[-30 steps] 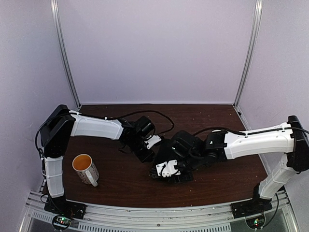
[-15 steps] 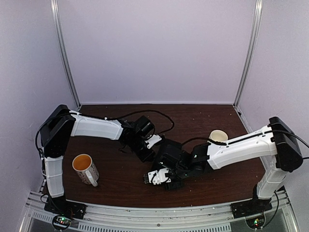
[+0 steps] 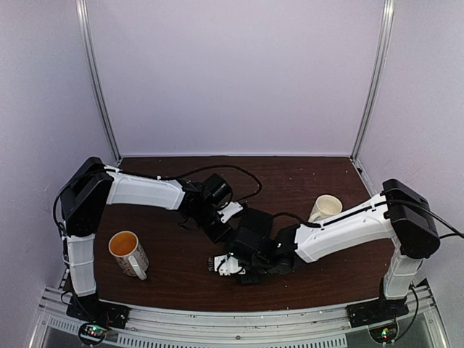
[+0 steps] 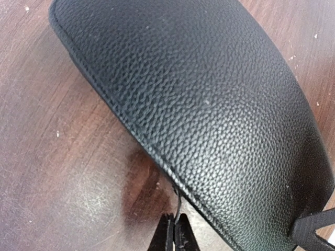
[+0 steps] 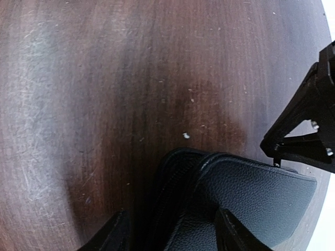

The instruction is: Sort the hair-cutting tools

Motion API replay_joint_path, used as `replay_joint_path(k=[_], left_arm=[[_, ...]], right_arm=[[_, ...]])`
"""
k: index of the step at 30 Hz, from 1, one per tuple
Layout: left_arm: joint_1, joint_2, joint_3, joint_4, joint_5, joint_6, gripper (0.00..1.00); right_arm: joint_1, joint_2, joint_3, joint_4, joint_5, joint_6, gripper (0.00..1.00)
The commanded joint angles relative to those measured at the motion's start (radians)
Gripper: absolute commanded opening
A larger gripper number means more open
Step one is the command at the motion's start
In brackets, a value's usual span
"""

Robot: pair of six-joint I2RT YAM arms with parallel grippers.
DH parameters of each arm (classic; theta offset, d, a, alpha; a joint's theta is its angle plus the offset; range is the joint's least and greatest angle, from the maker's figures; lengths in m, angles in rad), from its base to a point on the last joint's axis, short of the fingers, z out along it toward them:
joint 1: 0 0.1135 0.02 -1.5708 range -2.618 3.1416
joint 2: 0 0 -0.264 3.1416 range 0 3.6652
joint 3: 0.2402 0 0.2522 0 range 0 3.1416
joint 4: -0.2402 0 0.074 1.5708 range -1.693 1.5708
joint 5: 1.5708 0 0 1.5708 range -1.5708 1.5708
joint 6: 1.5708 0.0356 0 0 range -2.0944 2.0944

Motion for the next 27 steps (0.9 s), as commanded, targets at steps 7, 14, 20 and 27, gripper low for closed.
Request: replay_joint_path(k=[7,14,20,27], left_arm=[[0.009,-0.049,-0.043,0.016,0.026,-0.002,0.00],[-0.006,-0.141,-0.174,0.035,0.044,-0.041,0.00],[-0.060,-0.158,-0.211,0.168,0.188,-0.157,0.00],[-0.093,-0.185,-0.225,0.180,0.231,-0.236,0.00]], right_arm=[[-0.099,0.078,0.048,-0.007,0.071,0.110,0.25],[-0.149,0.073,0.050,-0.007,0.056,0.138,0.24],[-0.153,0.087,0.065,-0.005,0.071,0.156,0.24],[-0.166,0.080,0.059,-0.003,0.062,0.155,0.23]])
